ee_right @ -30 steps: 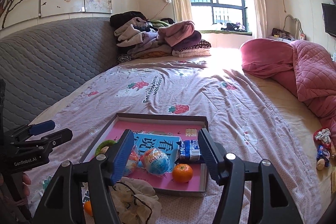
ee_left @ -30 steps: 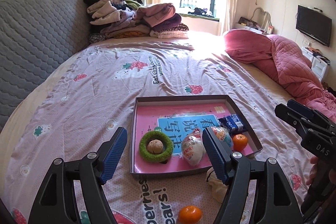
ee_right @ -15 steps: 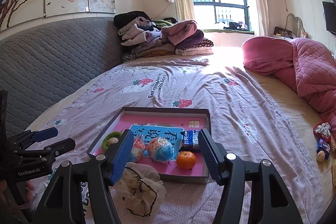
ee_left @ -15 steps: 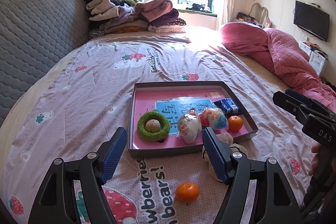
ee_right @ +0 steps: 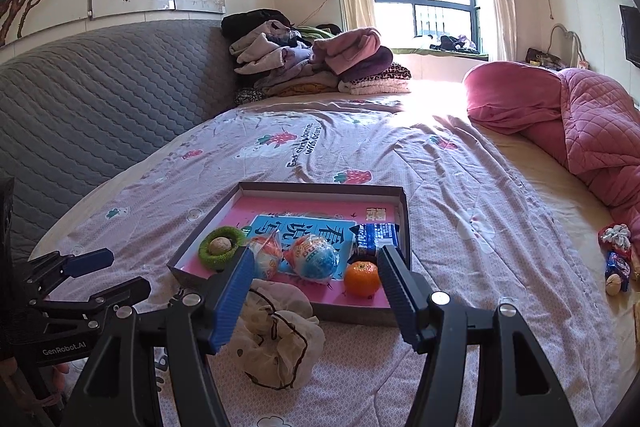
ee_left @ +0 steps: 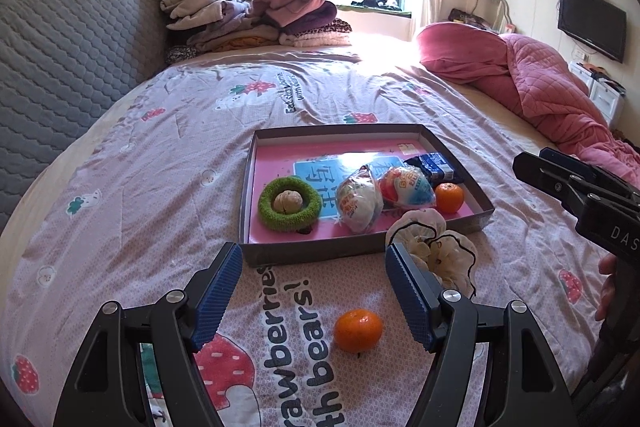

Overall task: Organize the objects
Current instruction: 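Withdraw both grippers from the tray toward the loose orange and cloth bag, then move the left gripper to the orange while the right approaches the white cloth bag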

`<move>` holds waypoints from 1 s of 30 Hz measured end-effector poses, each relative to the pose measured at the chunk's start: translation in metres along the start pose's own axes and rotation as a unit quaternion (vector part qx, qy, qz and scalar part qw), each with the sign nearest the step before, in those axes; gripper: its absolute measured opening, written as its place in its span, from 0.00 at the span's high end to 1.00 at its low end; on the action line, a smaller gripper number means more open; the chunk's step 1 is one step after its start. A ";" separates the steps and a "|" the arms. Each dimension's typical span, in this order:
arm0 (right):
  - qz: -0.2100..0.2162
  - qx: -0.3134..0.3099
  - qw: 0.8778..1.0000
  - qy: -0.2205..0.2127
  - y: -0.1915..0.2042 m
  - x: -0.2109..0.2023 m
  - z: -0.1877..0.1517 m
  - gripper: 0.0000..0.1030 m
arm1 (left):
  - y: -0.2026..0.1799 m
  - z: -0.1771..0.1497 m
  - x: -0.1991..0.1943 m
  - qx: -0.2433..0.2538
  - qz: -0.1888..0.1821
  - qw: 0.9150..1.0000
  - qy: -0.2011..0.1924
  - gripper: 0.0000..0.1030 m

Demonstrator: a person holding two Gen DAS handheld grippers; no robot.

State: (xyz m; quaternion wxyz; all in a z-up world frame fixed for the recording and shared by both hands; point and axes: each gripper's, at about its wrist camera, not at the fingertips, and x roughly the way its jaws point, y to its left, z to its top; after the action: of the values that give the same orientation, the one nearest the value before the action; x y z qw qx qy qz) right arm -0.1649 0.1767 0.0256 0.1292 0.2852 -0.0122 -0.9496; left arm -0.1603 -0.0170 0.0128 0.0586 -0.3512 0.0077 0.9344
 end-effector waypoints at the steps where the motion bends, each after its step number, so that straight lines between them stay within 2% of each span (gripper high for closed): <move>1: 0.000 0.000 1.000 0.000 0.001 0.000 -0.001 0.38 | -0.001 -0.001 0.000 0.001 -0.001 1.000 0.001 0.27; 30: 0.001 -0.011 0.999 0.051 0.007 0.019 -0.027 0.38 | -0.011 -0.030 0.019 0.013 -0.018 0.998 0.060 0.27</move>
State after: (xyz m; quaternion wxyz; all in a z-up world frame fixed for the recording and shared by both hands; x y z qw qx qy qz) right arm -0.1632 0.1663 -0.0066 0.1336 0.3315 0.0048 -0.9339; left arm -0.1537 -0.0059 -0.0217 0.0799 -0.4057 0.0169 0.9104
